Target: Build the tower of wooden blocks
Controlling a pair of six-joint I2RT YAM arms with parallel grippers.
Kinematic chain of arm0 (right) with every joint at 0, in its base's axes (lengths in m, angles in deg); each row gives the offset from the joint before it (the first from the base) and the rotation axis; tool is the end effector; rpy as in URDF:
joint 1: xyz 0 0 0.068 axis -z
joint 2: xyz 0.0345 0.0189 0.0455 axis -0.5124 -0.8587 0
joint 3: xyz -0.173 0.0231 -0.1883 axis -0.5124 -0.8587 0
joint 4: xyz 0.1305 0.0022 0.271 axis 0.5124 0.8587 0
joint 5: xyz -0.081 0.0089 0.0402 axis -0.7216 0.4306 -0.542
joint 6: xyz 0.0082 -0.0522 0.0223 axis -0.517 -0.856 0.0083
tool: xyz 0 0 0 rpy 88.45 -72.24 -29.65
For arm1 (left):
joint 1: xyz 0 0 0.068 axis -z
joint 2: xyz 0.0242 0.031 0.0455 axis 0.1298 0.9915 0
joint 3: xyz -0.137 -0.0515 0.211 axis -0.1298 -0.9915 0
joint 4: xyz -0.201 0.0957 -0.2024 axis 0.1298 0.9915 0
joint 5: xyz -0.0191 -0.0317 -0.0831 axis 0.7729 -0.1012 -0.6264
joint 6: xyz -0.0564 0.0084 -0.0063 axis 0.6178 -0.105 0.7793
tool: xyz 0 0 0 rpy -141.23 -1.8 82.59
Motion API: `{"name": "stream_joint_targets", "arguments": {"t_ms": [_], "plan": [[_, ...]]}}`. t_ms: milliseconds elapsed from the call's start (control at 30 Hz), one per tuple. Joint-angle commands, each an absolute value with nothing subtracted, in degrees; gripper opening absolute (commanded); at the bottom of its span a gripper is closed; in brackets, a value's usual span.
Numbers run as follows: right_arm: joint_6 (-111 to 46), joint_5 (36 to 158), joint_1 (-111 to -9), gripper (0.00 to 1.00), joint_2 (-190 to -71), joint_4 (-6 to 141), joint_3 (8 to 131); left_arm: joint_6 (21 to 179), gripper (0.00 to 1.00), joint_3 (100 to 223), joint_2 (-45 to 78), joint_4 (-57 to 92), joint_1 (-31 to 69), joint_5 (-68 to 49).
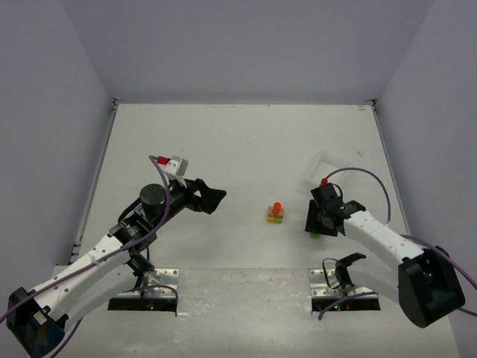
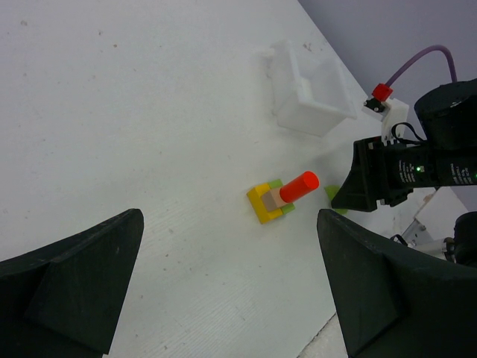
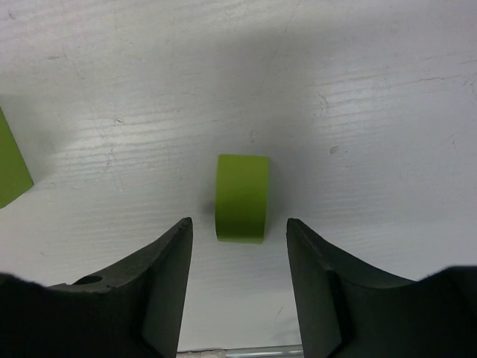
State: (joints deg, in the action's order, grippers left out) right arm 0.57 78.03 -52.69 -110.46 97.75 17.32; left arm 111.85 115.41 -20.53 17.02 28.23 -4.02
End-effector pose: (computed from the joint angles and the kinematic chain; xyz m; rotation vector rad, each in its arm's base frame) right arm 0.1947 0.0695 0.0984 0.4792 2.6704 0.0376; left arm 0.1864 -0.1363 0.2444 0.2347 1.7943 -0.7824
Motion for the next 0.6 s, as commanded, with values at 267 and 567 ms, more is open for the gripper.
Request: {"name": "stream_joint_targets", "arguments": {"t_ms": [267,567], "plan": [[1.4,76.5,-52.5,0.39,-112.7,94.2,16.4,112.3,1.00,116.9,-20.8,15.3,28.0,-4.4],[0.3,75.3,-52.5,0.16,-111.9,94.4,17.1,112.2,1.00,116.9,-20.3,15.1,28.0,-4.4]]}}
